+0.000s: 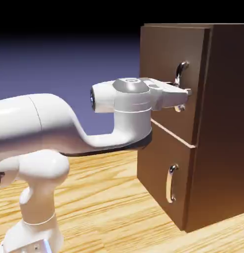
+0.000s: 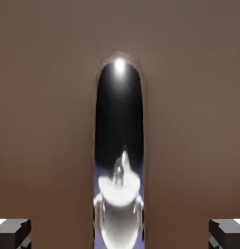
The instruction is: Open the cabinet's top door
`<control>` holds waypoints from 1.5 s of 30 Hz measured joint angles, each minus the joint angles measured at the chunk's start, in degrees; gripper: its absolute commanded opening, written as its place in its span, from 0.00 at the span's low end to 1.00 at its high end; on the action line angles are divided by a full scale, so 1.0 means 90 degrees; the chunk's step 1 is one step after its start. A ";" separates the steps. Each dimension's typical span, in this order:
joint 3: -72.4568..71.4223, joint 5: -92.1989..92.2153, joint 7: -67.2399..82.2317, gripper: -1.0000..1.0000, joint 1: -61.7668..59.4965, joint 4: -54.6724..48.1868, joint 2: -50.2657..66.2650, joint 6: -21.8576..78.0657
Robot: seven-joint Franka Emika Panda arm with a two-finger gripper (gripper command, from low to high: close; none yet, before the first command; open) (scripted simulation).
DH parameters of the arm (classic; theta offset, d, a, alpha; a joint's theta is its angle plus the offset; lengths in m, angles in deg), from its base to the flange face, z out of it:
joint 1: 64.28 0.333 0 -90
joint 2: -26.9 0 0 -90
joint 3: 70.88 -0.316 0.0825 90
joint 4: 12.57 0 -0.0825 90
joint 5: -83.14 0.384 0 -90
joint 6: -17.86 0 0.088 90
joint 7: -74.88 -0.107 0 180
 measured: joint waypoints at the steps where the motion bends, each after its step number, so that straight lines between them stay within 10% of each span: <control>1: -0.0183 0.0099 -0.0017 0.00 -0.0234 0.0186 -0.0041 0.0124; 22: -0.4775 0.4935 0.1088 0.00 -0.3591 0.3140 -0.2182 0.2569; 40: -0.8924 0.9080 0.1501 0.00 -0.3214 0.2959 -0.2644 0.5706; 45: -0.9487 1.0336 0.2305 0.00 -0.4271 0.3073 -0.3277 0.4851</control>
